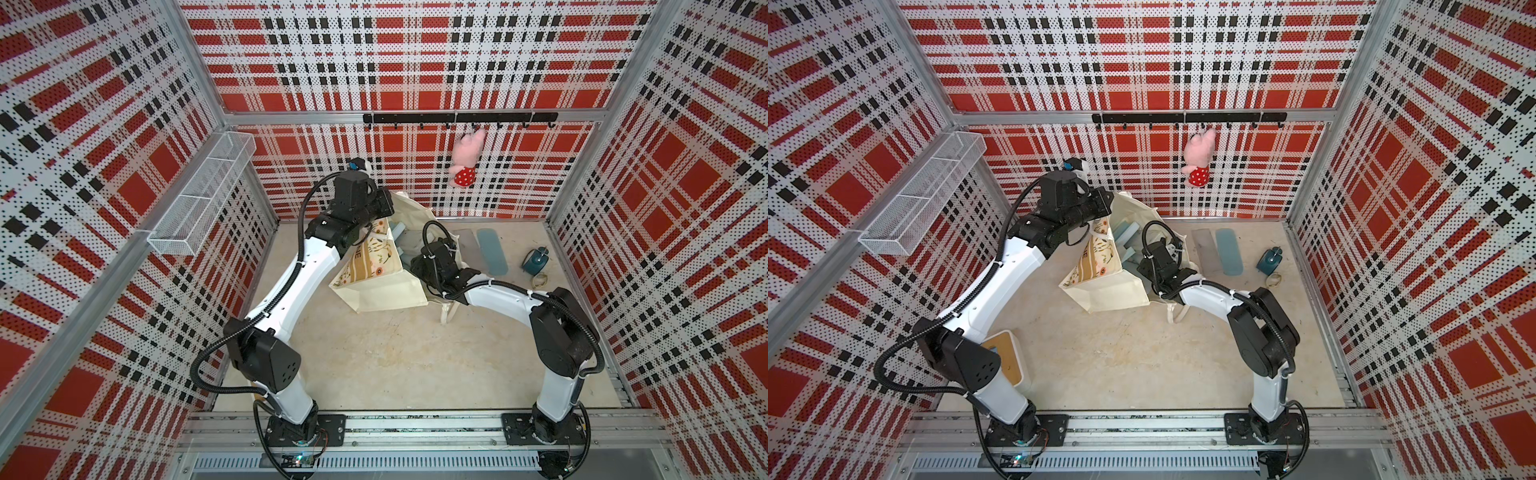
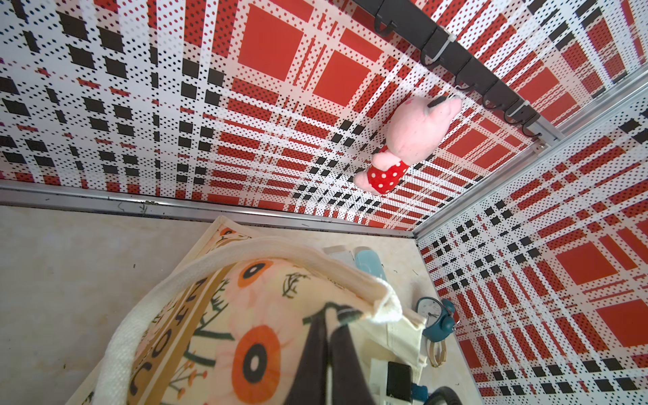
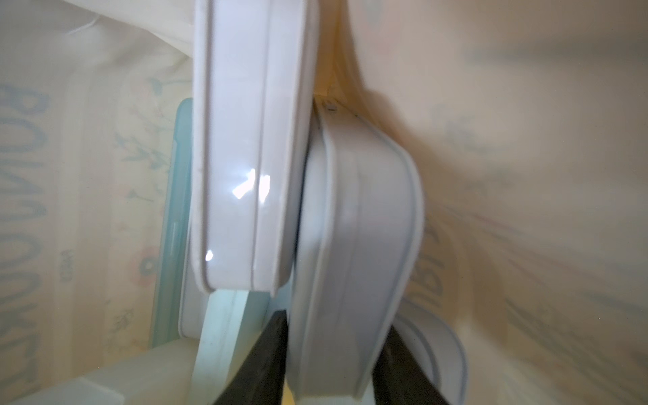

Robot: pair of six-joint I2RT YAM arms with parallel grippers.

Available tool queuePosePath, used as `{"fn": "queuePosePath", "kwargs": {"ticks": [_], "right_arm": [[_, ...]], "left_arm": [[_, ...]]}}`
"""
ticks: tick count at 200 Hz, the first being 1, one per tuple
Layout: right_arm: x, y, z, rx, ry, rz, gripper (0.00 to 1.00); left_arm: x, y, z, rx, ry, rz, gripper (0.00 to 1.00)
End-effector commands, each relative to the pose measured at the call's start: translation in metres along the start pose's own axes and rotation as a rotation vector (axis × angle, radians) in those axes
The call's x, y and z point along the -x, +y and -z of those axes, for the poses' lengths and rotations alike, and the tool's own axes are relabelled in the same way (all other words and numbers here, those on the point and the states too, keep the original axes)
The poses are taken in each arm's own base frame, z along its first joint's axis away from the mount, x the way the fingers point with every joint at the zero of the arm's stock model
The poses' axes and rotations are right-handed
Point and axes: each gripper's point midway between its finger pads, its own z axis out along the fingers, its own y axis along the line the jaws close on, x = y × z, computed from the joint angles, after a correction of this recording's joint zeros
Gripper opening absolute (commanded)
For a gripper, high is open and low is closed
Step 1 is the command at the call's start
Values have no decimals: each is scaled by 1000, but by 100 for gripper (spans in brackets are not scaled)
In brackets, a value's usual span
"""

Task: Take out the pencil case from the canvas bag
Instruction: Pick up the pencil case from the canvas bag.

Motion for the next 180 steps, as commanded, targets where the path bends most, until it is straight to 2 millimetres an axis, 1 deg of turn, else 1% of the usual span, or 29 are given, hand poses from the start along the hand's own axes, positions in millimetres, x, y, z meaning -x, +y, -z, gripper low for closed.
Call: {"fn": "queuePosePath", "kwargs": {"ticks": [1,25,44,82,122,147,180], "right_arm": [[10,2,11,7,-26,-1,34],[15,6,22,21,-32,2,31],[19,9,34,38,-40,7,30],[20,3,56,31,-37,27,27],[22,-4,81,45,-45,22,25],[26,-5,99,63,-58,31,25],[30,-3,115,79,-63,61,23]], "left_arm": [[91,-60,69,-199,-316,-14,0],[93,-52,67,-178,-320,-18,0],[94,-44,65,-159,-322,-18,0],[92,-31,61,-133,-318,-18,0],[91,-24,60,-118,-317,-20,0],[91,-20,60,-114,-319,-20,0],[92,-16,59,-107,-320,-19,0]]}}
